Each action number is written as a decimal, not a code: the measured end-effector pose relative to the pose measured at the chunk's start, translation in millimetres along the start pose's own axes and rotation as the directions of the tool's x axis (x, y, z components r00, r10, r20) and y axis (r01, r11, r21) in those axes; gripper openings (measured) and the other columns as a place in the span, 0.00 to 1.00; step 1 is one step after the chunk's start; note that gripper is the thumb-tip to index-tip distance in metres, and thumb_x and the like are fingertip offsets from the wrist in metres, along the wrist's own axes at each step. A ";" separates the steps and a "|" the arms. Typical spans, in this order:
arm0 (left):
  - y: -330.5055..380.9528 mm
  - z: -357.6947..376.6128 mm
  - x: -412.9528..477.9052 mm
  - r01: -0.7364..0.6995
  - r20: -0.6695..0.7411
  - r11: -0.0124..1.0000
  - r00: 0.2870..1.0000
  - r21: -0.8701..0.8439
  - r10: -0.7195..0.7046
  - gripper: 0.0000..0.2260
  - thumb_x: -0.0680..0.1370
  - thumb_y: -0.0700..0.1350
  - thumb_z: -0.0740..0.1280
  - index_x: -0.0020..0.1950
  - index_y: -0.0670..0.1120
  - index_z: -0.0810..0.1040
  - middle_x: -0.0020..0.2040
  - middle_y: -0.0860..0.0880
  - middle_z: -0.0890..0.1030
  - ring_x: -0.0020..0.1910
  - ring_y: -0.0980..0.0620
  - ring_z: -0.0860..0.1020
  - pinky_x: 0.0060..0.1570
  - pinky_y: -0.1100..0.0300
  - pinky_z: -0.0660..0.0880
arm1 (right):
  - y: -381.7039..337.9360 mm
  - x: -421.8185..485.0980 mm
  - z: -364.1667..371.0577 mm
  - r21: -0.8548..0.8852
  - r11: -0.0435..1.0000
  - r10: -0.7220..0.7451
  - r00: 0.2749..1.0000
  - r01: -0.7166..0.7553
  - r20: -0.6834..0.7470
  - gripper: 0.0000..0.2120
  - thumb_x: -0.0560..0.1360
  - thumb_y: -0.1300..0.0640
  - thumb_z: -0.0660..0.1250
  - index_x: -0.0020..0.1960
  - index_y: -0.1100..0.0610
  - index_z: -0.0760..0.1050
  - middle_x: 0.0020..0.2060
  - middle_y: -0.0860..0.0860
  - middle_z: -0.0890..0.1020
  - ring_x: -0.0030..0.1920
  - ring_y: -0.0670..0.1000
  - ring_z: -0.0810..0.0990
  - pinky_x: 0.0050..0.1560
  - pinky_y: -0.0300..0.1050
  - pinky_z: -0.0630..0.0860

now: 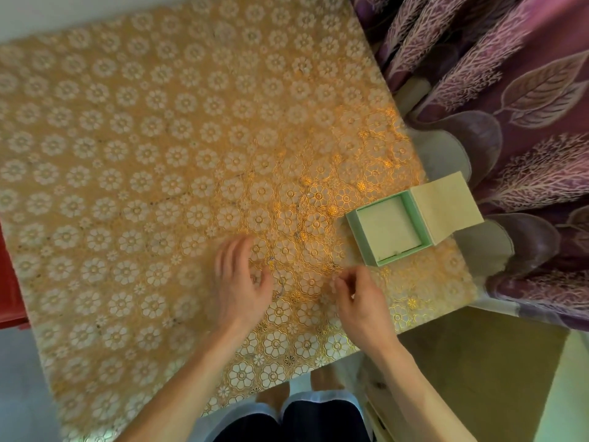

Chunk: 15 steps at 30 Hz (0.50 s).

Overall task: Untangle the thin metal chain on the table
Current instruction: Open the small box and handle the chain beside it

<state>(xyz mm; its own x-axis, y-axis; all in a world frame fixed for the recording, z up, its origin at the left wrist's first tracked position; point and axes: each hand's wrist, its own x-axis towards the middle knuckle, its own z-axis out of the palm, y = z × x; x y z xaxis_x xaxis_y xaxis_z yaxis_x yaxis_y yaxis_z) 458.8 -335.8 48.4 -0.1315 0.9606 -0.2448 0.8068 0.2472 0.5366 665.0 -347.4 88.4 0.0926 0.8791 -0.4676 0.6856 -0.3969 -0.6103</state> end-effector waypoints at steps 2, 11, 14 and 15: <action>47.2 -4.3 10.2 -0.200 0.184 0.973 0.958 -0.116 0.219 0.25 0.80 0.49 0.67 0.77 0.51 0.65 0.77 0.56 0.66 0.75 0.61 0.57 0.77 0.58 0.46 | -3.0 -4.7 -15.9 0.086 0.996 -0.025 1.000 0.024 0.011 0.01 0.82 0.55 0.63 0.52 0.51 0.72 0.43 0.45 0.79 0.42 0.44 0.77 0.43 0.44 0.75; 125.3 1.5 39.1 -0.010 0.758 0.891 0.522 -0.453 0.391 0.13 0.83 0.53 0.62 0.42 0.54 0.80 0.40 0.55 0.84 0.42 0.58 0.81 0.50 0.55 0.77 | -1.6 -17.9 -99.2 0.271 0.962 -0.003 0.998 0.018 -0.055 0.01 0.81 0.56 0.66 0.51 0.50 0.76 0.42 0.46 0.82 0.42 0.44 0.79 0.42 0.38 0.75; 132.6 -6.5 43.6 0.035 0.791 0.896 0.488 -0.442 0.371 0.10 0.83 0.51 0.62 0.44 0.51 0.79 0.38 0.56 0.81 0.38 0.63 0.79 0.45 0.61 0.77 | 11.0 -21.3 -117.6 0.353 0.936 0.053 0.993 -0.012 -0.109 0.02 0.80 0.54 0.66 0.52 0.48 0.77 0.42 0.45 0.81 0.41 0.43 0.78 0.43 0.37 0.76; 133.5 -8.2 47.4 0.023 0.798 0.905 0.482 -0.426 0.363 0.10 0.83 0.50 0.62 0.45 0.51 0.79 0.38 0.56 0.80 0.37 0.64 0.78 0.44 0.66 0.76 | 15.2 -22.3 -122.7 0.374 0.927 0.071 0.990 -0.022 -0.118 0.04 0.80 0.53 0.66 0.53 0.46 0.77 0.42 0.44 0.81 0.42 0.43 0.79 0.44 0.38 0.77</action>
<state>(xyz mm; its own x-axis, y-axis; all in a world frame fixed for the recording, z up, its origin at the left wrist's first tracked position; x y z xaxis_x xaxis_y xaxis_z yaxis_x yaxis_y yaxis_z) 555.6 -256.3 115.1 0.6890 0.4512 -0.5671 0.4815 0.2999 0.8236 762.0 -340.6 168.0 0.2258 0.8738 -0.4307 0.3633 -0.4857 -0.7950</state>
